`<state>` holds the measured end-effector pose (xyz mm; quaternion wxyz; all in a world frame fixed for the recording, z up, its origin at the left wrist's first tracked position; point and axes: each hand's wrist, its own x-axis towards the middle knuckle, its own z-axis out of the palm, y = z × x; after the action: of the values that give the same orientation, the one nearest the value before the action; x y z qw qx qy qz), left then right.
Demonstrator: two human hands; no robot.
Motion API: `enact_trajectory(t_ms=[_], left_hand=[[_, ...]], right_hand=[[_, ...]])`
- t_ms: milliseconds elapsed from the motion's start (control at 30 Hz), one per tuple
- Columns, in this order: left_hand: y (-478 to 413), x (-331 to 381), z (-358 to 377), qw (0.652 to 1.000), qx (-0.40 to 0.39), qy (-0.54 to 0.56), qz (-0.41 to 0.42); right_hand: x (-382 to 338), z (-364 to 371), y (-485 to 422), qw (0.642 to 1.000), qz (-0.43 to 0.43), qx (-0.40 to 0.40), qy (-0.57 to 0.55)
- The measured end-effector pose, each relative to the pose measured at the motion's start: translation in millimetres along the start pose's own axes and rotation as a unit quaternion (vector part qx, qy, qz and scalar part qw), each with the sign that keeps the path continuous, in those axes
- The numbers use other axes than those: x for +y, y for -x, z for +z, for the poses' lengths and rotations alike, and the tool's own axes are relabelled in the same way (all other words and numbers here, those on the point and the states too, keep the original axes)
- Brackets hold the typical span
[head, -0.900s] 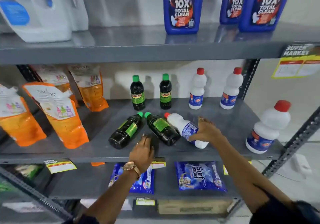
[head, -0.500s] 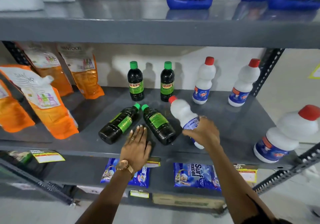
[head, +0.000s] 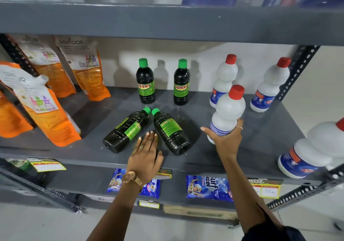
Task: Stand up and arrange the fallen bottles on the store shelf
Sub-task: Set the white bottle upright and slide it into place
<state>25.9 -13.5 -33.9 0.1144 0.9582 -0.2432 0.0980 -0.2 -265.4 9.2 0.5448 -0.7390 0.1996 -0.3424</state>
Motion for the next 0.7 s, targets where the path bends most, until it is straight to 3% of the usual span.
enact_trajectory(t_ms=[300,500,700], left_hand=[[0,0,1,1.0,-0.002,-0.005,-0.005],[0,1,-2,1.0,-0.002,-0.003,-0.007],[0,6,-7,1.0,0.004,0.0,-0.012]], right_hand=[[22,-18,6,0.996,0.04,-0.083,0.004],[14,-5,0,0.998,0.022,-0.013,0.058],[25,-11,3,0.996,0.053,-0.066,0.032]])
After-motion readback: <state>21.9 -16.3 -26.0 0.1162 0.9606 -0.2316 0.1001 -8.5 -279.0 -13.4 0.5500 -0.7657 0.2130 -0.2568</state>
